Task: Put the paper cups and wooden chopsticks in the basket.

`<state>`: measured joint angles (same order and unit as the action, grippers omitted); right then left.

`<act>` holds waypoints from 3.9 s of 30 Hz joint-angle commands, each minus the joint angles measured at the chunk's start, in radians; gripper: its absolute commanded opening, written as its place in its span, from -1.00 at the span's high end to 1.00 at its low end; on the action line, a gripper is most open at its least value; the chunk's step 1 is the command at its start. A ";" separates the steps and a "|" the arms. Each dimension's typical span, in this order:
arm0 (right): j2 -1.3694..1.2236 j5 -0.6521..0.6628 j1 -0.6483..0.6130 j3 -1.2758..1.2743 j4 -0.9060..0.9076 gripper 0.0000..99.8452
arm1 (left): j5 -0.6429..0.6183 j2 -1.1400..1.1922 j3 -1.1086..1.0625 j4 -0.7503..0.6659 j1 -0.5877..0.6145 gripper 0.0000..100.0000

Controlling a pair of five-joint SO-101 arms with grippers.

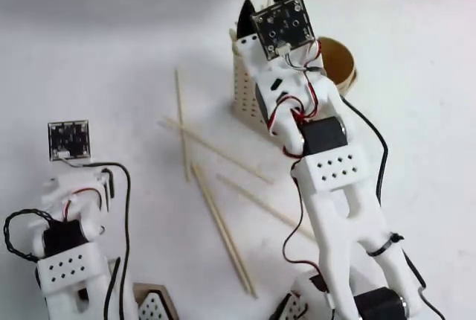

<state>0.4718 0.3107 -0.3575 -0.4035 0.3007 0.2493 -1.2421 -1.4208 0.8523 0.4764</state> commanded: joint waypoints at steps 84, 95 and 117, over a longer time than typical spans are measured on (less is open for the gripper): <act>-1.488 -0.034 -0.355 1.809 1.417 0.96 | 0.008 -0.019 0.006 -0.020 0.008 0.63; -1.406 -0.034 -0.302 1.944 1.419 0.96 | 0.008 -0.019 0.006 -0.023 0.008 0.63; -0.819 -0.035 -0.061 1.955 1.093 0.96 | 0.009 -0.019 0.006 -0.023 0.008 0.63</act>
<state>-0.4135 0.2739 -0.5017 1.4960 1.5129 0.2493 -1.2421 -1.4208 0.8523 0.4764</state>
